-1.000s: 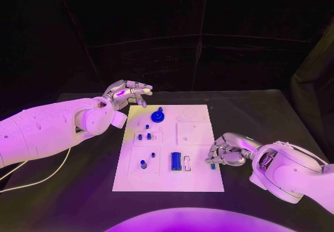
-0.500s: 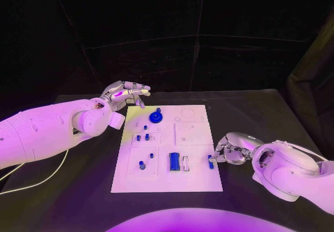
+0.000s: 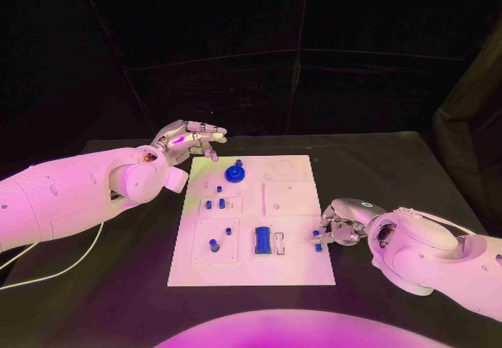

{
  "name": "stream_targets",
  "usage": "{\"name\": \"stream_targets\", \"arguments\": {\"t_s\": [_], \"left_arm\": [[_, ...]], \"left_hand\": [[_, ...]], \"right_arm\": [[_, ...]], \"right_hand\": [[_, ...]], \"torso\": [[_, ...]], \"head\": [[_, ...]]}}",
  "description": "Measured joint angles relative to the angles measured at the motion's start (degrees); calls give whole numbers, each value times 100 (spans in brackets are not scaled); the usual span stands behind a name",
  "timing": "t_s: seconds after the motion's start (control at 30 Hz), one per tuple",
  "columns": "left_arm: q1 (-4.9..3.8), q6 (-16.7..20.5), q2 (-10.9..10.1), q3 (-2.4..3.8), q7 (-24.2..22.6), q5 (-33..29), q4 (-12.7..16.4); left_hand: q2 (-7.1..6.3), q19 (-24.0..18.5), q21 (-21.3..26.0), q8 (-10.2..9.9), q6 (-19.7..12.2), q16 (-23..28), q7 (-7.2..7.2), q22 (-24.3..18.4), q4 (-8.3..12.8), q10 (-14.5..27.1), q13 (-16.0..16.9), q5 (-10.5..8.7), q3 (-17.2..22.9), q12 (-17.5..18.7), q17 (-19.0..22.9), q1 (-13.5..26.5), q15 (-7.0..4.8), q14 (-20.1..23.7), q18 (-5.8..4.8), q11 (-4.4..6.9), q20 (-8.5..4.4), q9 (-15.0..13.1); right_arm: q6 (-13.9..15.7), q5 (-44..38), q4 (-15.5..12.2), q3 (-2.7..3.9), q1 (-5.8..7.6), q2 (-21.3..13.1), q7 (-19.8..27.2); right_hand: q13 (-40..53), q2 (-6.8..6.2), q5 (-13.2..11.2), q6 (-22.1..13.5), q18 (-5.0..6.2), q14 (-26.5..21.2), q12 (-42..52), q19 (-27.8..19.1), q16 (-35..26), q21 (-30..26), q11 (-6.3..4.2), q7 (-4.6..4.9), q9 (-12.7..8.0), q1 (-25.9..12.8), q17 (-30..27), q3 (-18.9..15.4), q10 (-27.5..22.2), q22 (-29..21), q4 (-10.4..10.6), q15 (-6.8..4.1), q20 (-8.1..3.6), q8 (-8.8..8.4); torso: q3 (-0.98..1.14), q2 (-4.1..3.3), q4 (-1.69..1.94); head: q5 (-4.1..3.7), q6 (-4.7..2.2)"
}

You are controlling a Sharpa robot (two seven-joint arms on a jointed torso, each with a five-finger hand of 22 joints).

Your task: Assemble the parts on the task board

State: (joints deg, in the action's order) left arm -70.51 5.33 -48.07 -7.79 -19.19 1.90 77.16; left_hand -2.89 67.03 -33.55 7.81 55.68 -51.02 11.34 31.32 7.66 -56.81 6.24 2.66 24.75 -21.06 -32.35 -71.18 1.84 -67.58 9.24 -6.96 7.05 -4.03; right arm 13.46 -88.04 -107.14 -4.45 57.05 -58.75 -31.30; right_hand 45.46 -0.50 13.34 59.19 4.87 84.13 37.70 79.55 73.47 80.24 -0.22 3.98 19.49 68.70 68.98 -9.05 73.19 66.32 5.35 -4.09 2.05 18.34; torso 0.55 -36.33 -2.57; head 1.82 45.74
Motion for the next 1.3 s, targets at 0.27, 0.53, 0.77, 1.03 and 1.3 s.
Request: {"name": "stream_targets", "arguments": {"t_s": [0.27, 0.53, 0.77, 1.03, 1.3], "left_arm": [[7, 0, 0, -14, 1, 0, -19], [9, -2, 1, -24, 3, 0, -22], [10, -3, -3, -28, 5, 0, -21], [10, -5, -19, -30, 8, 0, -16], [10, -11, -21, -31, 16, 0, -15]], "left_hand": [[0, 0, 0, 0, 0, 0, 0, 0, 0, 0, 0, 0, 0, 0, 5, 0, 0, 0, 0, 0, 0, 0], [0, 0, 0, 0, 0, 0, 0, 1, 0, 0, 0, 0, 0, 0, 5, 0, 0, 0, 0, 0, 0, 0], [0, 0, 0, 0, 0, 0, 0, 1, 0, 0, 0, 0, 0, 0, 4, 0, 0, 0, 0, 0, 0, 0], [0, 0, 0, 0, 0, 0, 0, 1, 0, 0, -1, 0, 0, 0, 4, 0, 0, 0, 0, 0, 0, 0], [0, 21, 0, 23, -21, 0, 21, -8, 0, 21, -1, 0, 0, -24, 14, 0, 0, 0, 0, -21, 21, 0]], "right_arm": [[-175, -160, -6, 17, -84, 71, -24], [-250, -467, 47, 51, -138, 195, -29], [-297, -872, 64, 68, -185, 346, -42], [-231, -996, -46, 57, -227, 328, -27], [188, -433, -139, 17, -269, 220, 129]], "right_hand": [[0, 29, -33, 26, 0, 0, -27, 0, 0, 0, -21, 6, 54, 250, 11, -57, 21, 9, -57, 0, 0, 23], [-67, 119, -350, 87, 0, 0, -143, 0, 0, 0, -20, 4, 104, 674, 10, 2, 21, 18, -286, 0, 0, -27], [-184, 225, -569, 93, 0, 0, -334, 0, -61, -25, -31, 10, 107, 950, -47, 182, -55, -16, -514, 0, 0, -112], [-271, 350, -75, 45, 0, 0, -438, 0, -61, -25, -29, -11, 13, 1100, -39, 608, -96, -1, -564, 0, 0, -276], [-262, 373, 221, 53, 0, 0, -449, 0, -61, -25, -20, 35, -51, 902, -15, 1225, -104, 4, -504, 0, 0, -425]], "torso": [[-5, 3, -3], [-12, 7, -3], [-13, 7, 1], [-16, 10, 4], [-14, 10, -1]], "head": [[18, 24], [18, 36], [29, 47], [39, 49], [16, 36]]}}
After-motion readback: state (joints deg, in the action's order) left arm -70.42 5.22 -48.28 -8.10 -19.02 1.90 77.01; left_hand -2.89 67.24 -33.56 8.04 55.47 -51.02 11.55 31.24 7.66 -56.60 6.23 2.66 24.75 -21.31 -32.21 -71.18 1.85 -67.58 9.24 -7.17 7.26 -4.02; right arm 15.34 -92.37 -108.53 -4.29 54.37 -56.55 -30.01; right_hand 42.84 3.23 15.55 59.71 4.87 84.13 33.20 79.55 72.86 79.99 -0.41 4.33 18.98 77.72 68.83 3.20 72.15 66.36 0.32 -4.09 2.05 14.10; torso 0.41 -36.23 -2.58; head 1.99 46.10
